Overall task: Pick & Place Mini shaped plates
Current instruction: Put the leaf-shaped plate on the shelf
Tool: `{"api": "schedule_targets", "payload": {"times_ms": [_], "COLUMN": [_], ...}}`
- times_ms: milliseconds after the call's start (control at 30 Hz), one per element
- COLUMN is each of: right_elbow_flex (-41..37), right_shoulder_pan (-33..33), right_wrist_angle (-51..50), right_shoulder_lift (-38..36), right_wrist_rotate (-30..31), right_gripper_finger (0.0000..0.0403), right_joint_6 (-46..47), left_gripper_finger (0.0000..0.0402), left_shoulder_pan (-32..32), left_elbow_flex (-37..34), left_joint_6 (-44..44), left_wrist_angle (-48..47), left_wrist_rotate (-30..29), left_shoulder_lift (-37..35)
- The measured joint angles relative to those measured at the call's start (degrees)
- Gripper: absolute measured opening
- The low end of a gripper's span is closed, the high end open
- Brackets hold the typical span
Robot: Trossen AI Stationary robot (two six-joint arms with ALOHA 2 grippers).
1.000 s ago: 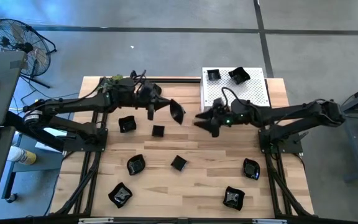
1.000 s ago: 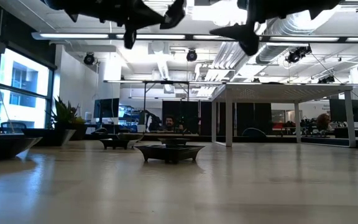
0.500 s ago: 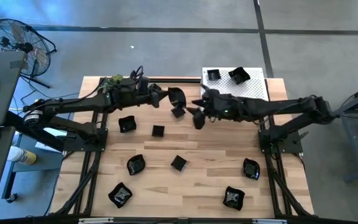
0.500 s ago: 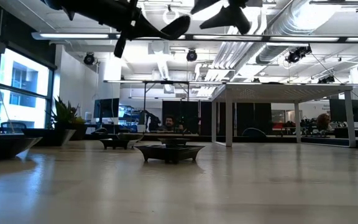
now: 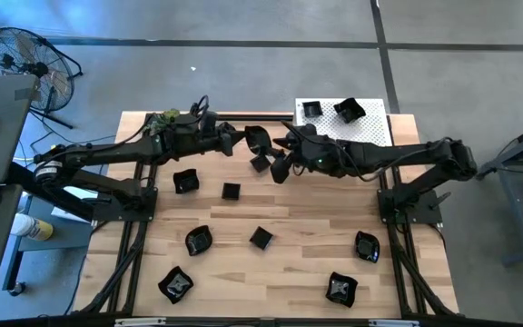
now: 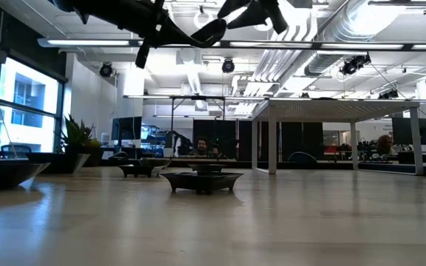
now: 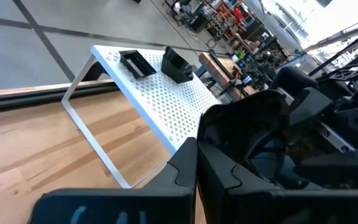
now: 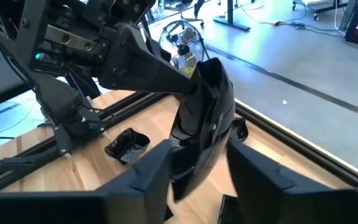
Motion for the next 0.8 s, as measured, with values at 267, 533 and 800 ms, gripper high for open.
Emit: {"api": "schedule_targets", "payload": {"times_ms": [267, 533, 800], "right_elbow_flex": [-0.05, -0.07, -0.07], "right_shoulder_pan": [-0.11, -0.11, -0.13], "right_wrist_angle": [1.15, 0.86, 0.83], "right_shoulder_lift": [-0.15, -0.15, -0.42], "right_wrist_rotate": [-0.7, 0.86, -0.15], "right_gripper_finger": [0.0029, 0.0009, 0.01], "right_joint_6": [-0.92, -0.28, 1.6], "left_gripper_finger": [0.0, 0.0, 0.0], "left_shoulder_pan": [0.0, 0.0, 0.0], "left_elbow_flex": [0.0, 0.0, 0.0], "left_joint_6": [0.15, 1.12, 1.12], "left_wrist_angle": [0.01, 0.15, 0.31], "left_wrist_rotate": [0.11, 0.17, -0.04], "left_shoulder_lift": [0.01, 0.02, 0.02]}}
